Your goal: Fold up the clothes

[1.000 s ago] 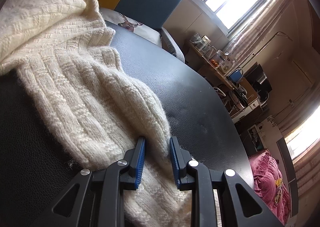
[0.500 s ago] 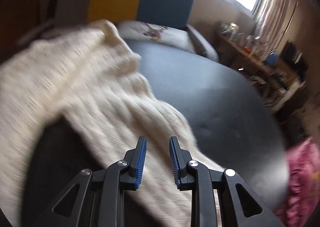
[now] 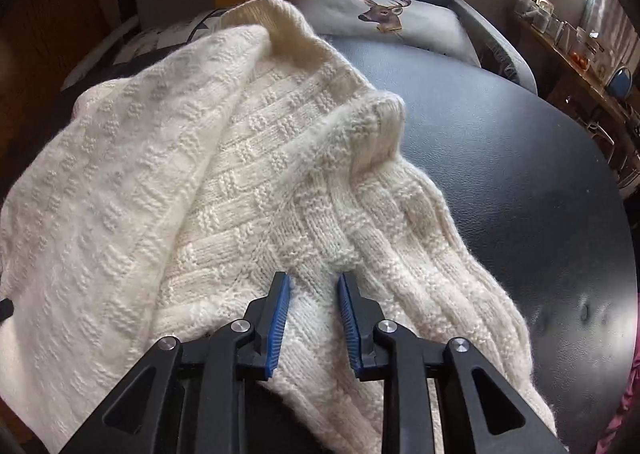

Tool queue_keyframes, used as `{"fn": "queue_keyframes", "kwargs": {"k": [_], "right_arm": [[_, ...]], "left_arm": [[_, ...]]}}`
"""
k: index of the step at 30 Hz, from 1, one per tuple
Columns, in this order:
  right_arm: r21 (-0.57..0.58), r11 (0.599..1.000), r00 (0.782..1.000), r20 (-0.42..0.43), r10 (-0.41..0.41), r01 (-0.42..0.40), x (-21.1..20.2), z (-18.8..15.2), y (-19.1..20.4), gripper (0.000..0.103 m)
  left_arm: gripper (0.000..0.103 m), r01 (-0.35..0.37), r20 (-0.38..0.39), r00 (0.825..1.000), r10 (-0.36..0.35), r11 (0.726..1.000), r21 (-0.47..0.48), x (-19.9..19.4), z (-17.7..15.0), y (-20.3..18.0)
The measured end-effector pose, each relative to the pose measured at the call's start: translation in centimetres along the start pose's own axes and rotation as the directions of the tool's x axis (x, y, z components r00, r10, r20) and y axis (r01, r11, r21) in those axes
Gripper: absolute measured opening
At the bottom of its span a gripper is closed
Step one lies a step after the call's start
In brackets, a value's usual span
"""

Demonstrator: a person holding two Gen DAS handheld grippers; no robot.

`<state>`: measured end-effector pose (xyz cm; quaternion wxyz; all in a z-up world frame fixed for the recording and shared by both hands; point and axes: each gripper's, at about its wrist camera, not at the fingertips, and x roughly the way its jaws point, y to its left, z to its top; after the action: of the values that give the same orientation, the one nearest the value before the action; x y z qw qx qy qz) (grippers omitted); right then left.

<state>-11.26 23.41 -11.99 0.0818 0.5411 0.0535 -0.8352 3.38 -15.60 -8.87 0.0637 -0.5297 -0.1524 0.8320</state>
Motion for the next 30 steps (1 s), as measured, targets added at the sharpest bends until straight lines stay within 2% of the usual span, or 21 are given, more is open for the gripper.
{"fn": "queue_keyframes", "kwargs": {"k": [5, 8, 9, 10, 11, 12, 13, 14, 15, 16, 18, 19, 21, 23, 24, 25, 26, 27, 28, 29, 30], "right_arm": [[0.003, 0.999, 0.999, 0.025, -0.035, 0.035, 0.6, -0.7, -1.6, 0.024], [0.07, 0.997, 1.0, -0.007, -0.02, 0.021, 0.0, -0.8, -2.2, 0.025], [0.111, 0.993, 0.999, 0.005, 0.032, -0.032, -0.9, -1.2, -2.4, 0.027], [0.148, 0.981, 0.992, 0.039, 0.121, -0.125, -2.1, -1.8, -2.4, 0.029], [0.179, 0.955, 0.971, 0.075, 0.226, -0.237, -3.2, -2.7, -2.6, 0.029], [0.213, 0.908, 0.933, 0.103, 0.345, -0.36, -3.9, -3.8, -2.7, 0.03], [0.257, 0.849, 0.887, 0.118, 0.446, -0.461, -4.3, -5.1, -2.9, 0.03], [0.302, 0.793, 0.847, 0.127, 0.516, -0.528, -4.3, -6.4, -3.1, 0.03], [0.344, 0.743, 0.813, 0.136, 0.566, -0.575, -4.2, -7.8, -3.1, 0.03], [0.38, 0.696, 0.783, 0.145, 0.605, -0.609, -4.0, -9.1, -3.2, 0.03], [0.439, 0.622, 0.738, 0.162, 0.655, -0.648, -3.5, -11.6, -3.1, 0.03], [0.456, 0.605, 0.729, 0.161, 0.665, -0.653, -3.4, -12.5, -3.0, 0.03], [0.468, 0.605, 0.731, 0.144, 0.667, -0.644, -3.0, -13.9, -2.7, 0.03], [0.484, 0.594, 0.724, 0.133, 0.676, -0.643, -2.9, -14.4, -2.7, 0.032], [0.49, 0.583, 0.717, 0.136, 0.683, -0.648, -2.8, -14.6, -2.7, 0.032], [0.495, 0.573, 0.711, 0.138, 0.69, -0.653, -2.7, -14.9, -2.7, 0.032], [0.502, 0.561, 0.703, 0.144, 0.697, -0.659, -2.6, -15.0, -2.7, 0.032], [0.511, 0.539, 0.689, 0.159, 0.707, -0.67, -2.6, -15.0, -2.8, 0.032], [0.527, 0.508, 0.673, 0.178, 0.718, -0.681, -2.4, -15.0, -2.9, 0.033], [0.55, 0.476, 0.659, 0.195, 0.726, -0.687, -2.1, -14.9, -2.9, 0.033], [0.575, 0.452, 0.654, 0.204, 0.728, -0.682, -1.7, -14.6, -3.0, 0.033]], "left_arm": [[0.023, 0.016, 0.01, 1.0, -0.015, 0.996, -0.084, -1.5, 0.6, 2.2], [0.022, 0.048, 0.086, 0.995, -0.041, 0.996, -0.079, -4.0, 0.8, 2.0], [0.022, 0.057, 0.118, 0.992, -0.049, 0.996, -0.068, -5.1, 0.8, 1.7], [0.022, 0.07, 0.153, 0.986, -0.065, 0.997, -0.028, -6.5, 0.8, 0.9], [0.024, 0.093, 0.179, 0.979, -0.096, 0.995, 0.025, -7.9, 0.6, -0.2], [0.026, 0.125, 0.191, 0.971, -0.141, 0.988, 0.092, -9.1, 0.4, -1.6], [0.038, 0.156, 0.2, 0.962, -0.186, 0.975, 0.159, -10.2, 0.1, -3.0], [0.062, 0.183, 0.176, 0.959, -0.224, 0.958, 0.22, -10.3, 0.0, -4.7], [0.072, 0.21, 0.15, 0.954, -0.259, 0.937, 0.28, -10.4, -0.1, -6.5], [0.077, 0.246, 0.106, 0.949, -0.295, 0.911, 0.331, -10.2, -0.6, -8.4], [0.078, 0.298, -0.001, 0.945, -0.328, 0.856, 0.424, -8.8, -2.4, -12.7], [0.078, 0.291, -0.043, 0.95, -0.308, 0.833, 0.47, -7.6, -3.3, -14.9], [0.078, 0.203, -0.089, 0.978, -0.187, 0.78, 0.592, -4.8, -5.9, -18.8], [0.078, 0.061, -0.067, 0.998, -0.019, 0.693, 0.718, -1.7, -8.7, -22.3], [0.078, -0.025, -0.026, 0.997, 0.069, 0.646, 0.763, -0.1, -9.8, -23.1], [0.076, -0.037, -0.022, 0.996, 0.086, 0.625, 0.78, 0.9, -10.4, -23.2], [0.065, -0.047, -0.018, 0.995, 0.102, 0.604, 0.796, 2.0, -11.0, -23.2], [0.063, 0.0, -0.053, 0.997, 0.06, 0.656, 0.755, 2.0, -10.4, -22.4], [0.047, 0.046, -0.089, 0.996, 0.022, 0.722, 0.69, 1.7, -9.3, -21.4], [0.023, 0.083, -0.115, 0.993, -0.015, 0.785, 0.614, 1.4, -7.6, -19.8], [0.022, 0.14, -0.143, 0.987, -0.077, 0.848, 0.511, 1.2, -5.9, -18.1]]}}
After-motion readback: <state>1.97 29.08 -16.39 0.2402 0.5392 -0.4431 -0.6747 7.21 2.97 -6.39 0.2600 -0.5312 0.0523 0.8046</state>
